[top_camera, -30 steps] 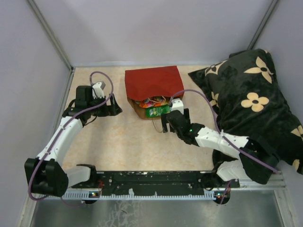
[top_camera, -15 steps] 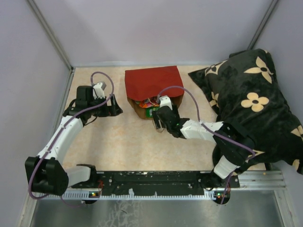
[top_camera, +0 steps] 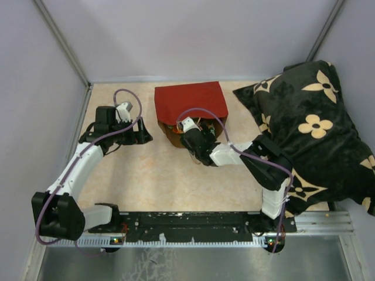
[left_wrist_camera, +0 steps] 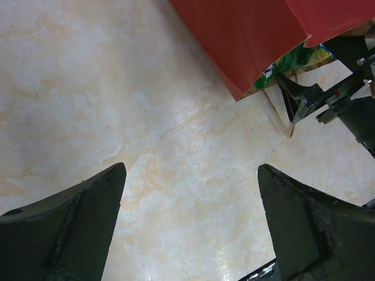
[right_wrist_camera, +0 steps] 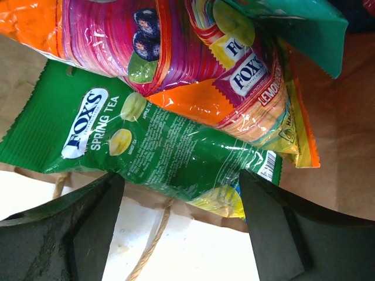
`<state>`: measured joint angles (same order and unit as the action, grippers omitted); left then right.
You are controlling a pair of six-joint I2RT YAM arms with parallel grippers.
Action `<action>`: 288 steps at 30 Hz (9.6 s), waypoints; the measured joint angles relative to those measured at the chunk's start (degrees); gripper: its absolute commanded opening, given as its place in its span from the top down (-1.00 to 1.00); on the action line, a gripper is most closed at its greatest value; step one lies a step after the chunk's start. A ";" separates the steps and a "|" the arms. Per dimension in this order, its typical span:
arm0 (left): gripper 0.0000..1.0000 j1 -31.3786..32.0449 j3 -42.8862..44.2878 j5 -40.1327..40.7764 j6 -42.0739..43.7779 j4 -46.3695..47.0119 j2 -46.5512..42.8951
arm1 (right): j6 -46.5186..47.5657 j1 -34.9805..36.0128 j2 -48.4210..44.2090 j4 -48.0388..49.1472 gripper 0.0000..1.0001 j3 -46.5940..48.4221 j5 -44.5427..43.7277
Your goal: Take the snacks out of the paper bag
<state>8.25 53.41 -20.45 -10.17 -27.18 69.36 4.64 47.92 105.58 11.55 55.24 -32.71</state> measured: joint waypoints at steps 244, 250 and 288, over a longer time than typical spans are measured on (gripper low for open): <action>-0.87 -8.35 1.01 21.11 -10.91 -7.15 1.73 | -42.01 8.87 -45.11 3.17 -0.98 -23.12 25.22; -0.81 -8.35 -4.44 17.97 -14.23 -7.52 4.59 | -42.16 8.90 -54.10 -2.49 -0.98 -23.43 23.96; -0.92 -4.24 9.60 33.16 -20.06 1.53 24.35 | -39.08 5.09 -48.50 -16.59 -0.98 -18.86 27.85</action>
<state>4.01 63.00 12.71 -30.24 -25.65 93.71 -34.44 53.01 57.08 -5.04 36.38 -4.86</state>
